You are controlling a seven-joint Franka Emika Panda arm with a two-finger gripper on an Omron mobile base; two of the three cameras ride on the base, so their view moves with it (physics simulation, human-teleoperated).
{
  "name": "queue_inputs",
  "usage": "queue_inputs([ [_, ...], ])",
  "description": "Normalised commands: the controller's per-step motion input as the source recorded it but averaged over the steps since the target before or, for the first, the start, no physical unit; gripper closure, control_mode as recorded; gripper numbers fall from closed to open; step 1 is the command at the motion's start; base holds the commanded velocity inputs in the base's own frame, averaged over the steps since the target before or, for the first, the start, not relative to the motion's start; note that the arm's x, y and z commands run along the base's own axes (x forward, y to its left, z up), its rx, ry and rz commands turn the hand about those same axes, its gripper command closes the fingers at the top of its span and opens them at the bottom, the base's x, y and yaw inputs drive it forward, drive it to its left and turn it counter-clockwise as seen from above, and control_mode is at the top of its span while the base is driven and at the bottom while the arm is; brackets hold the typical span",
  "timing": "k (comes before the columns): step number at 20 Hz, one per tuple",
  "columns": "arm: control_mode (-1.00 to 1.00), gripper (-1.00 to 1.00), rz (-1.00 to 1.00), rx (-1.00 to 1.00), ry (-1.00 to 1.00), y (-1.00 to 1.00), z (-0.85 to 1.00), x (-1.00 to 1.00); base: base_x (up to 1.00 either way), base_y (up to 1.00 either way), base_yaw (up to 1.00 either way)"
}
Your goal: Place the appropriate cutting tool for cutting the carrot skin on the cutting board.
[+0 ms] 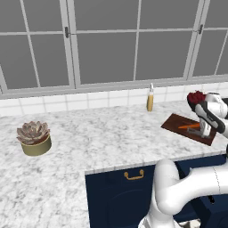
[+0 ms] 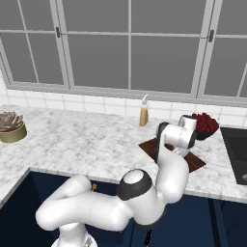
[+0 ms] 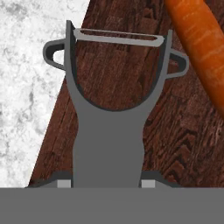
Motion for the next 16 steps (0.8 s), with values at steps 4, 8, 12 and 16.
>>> queue_inputs([
  [4,-1.0,-1.0,-0.03,0.01,-0.02,0.0,0.35,-0.17,0.0,0.0,0.0],
  [8,-1.0,-1.0,-0.05,0.02,-0.03,0.0,0.36,-0.39,0.0,0.0,0.0],
  [12,-1.0,-1.0,-0.06,0.06,-0.07,0.09,0.89,-0.86,0.0,0.0,0.0],
  [16,-1.0,-1.0,-0.37,0.03,-0.12,0.51,0.37,-1.0,0.0,0.0,0.0],
])
